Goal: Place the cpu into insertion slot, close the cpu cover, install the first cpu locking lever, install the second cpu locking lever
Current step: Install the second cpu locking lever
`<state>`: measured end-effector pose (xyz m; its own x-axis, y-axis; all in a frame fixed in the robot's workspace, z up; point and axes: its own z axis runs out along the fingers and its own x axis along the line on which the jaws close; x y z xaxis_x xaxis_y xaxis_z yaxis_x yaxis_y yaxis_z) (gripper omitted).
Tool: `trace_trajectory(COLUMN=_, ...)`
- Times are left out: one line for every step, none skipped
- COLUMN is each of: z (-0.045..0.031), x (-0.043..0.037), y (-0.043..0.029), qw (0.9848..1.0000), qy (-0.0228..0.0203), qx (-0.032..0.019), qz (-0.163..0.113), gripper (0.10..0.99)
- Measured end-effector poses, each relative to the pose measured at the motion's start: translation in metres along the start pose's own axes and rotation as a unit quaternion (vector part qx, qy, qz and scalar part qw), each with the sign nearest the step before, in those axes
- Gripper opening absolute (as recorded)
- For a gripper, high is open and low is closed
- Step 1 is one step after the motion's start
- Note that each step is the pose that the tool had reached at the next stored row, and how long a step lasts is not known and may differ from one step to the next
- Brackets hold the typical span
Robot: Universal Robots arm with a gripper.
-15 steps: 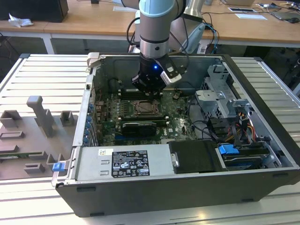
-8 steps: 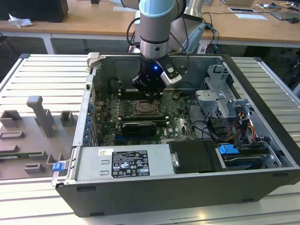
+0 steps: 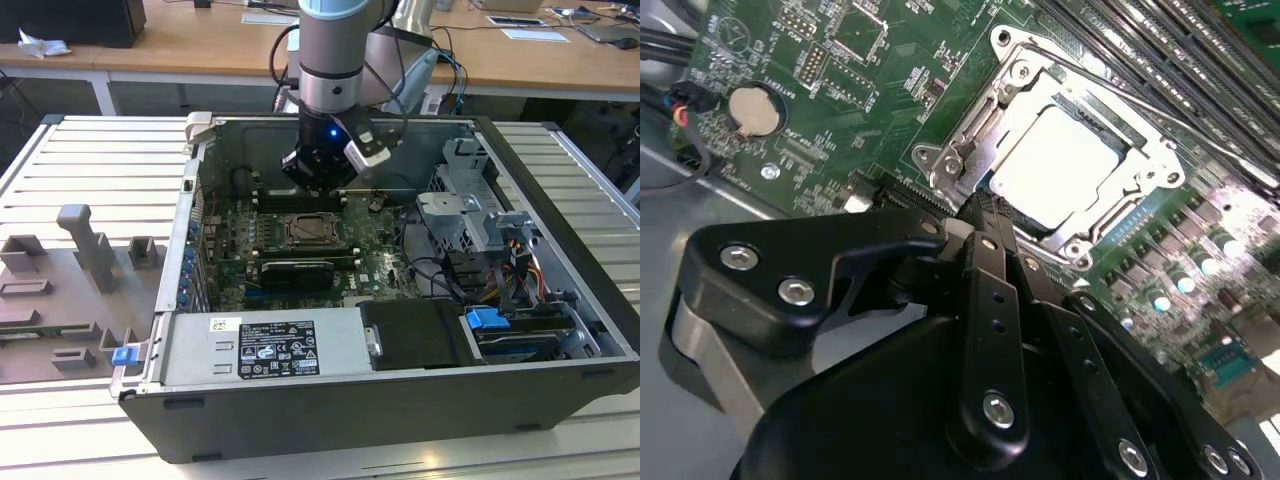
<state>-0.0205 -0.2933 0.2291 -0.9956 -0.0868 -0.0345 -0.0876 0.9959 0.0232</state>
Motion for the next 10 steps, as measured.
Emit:
trace_trajectory(z=-0.0030, x=-0.0001, y=0.0001, qw=1.0000, qy=0.0000, qx=0.0002, qz=0.000, gripper=0.106)
trace_trajectory(z=-0.0044, x=-0.0002, y=0.0001, qw=1.0000, qy=0.0001, qx=0.0006, qz=0.000, gripper=0.106)
trace_trajectory(z=-0.0049, x=-0.0002, y=0.0001, qw=1.0000, qy=0.0001, qx=0.0010, qz=0.000, gripper=0.106)
trace_trajectory(z=-0.0048, x=-0.0002, y=0.0000, qw=1.0000, qy=0.0000, qx=0.0011, qz=0.000, gripper=0.106)
trace_trajectory(z=-0.0050, x=-0.0001, y=-0.0007, qw=1.0000, qy=0.0000, qx=0.0012, qz=0.000, gripper=0.106)
trace_trajectory(z=-0.0051, x=0.0001, y=-0.0025, qw=1.0000, qy=0.0001, qx=0.0013, qz=0.000, gripper=0.106)
trace_trajectory(z=-0.0051, x=0.0002, y=-0.0044, qw=1.0000, qy=0.0001, qx=0.0013, qz=0.000, gripper=0.106)
trace_trajectory(z=-0.0051, x=0.0004, y=-0.0067, qw=1.0000, qy=0.0001, qx=0.0013, qz=0.000, gripper=0.106)
trace_trajectory(z=-0.0051, x=0.0006, y=-0.0087, qw=1.0000, qy=0.0001, qx=0.0013, qz=0.000, gripper=0.106)
trace_trajectory(z=-0.0052, x=0.0008, y=-0.0111, qw=1.0000, qy=0.0001, qx=0.0013, qz=0.000, gripper=0.106)
